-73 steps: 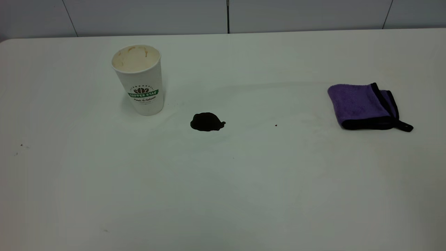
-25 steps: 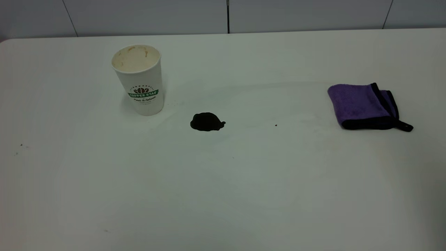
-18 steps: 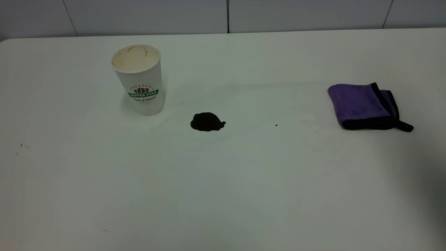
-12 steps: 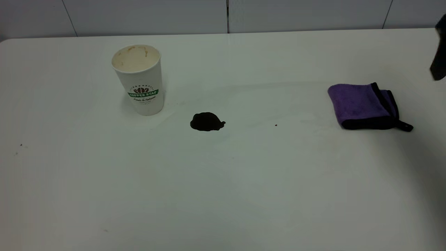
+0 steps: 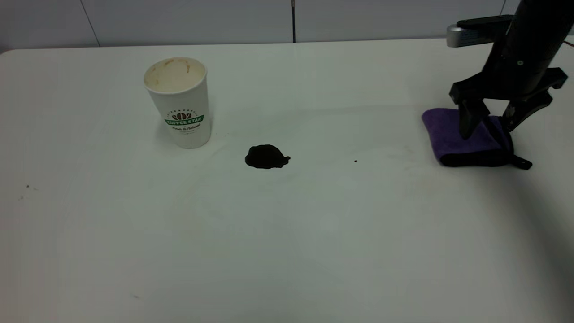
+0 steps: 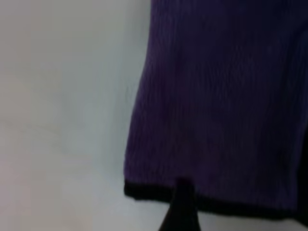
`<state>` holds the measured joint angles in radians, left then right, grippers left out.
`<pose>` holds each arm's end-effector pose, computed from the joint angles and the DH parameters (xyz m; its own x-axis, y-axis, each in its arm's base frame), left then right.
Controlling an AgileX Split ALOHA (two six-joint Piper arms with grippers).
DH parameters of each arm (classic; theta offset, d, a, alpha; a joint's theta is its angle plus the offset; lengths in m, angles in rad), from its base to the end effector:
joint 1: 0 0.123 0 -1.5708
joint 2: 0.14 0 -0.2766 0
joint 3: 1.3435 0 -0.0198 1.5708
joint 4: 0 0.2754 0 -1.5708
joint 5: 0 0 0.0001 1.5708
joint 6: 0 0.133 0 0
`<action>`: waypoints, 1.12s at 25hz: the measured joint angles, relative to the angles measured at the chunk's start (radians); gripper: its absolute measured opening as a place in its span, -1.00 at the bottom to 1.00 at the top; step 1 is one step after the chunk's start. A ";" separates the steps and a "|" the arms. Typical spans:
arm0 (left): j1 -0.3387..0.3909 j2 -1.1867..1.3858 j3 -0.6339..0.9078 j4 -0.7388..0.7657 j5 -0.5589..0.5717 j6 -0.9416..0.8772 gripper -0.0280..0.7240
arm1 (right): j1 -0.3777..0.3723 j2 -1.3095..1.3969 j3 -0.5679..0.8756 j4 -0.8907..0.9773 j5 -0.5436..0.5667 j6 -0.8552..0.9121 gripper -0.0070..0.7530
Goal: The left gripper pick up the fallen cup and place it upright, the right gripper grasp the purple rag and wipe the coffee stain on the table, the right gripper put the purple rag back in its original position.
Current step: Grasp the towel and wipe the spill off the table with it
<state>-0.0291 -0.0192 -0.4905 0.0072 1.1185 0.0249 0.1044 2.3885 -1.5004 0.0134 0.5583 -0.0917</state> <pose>0.0573 -0.0008 0.2612 -0.4971 0.0425 -0.8666 0.0374 0.9989 0.0275 0.4574 0.0489 -0.0318 -0.9607 -0.1814 -0.2100 -0.1834 0.9830 -0.0100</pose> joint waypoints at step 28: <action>0.000 0.000 0.000 0.000 0.000 0.001 0.41 | 0.195 0.091 -0.232 0.090 0.104 -0.123 -0.80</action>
<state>-0.0291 -0.0192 -0.4905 0.0072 1.1185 0.0258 0.2997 2.4798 -1.7326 0.1034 0.6618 -0.2142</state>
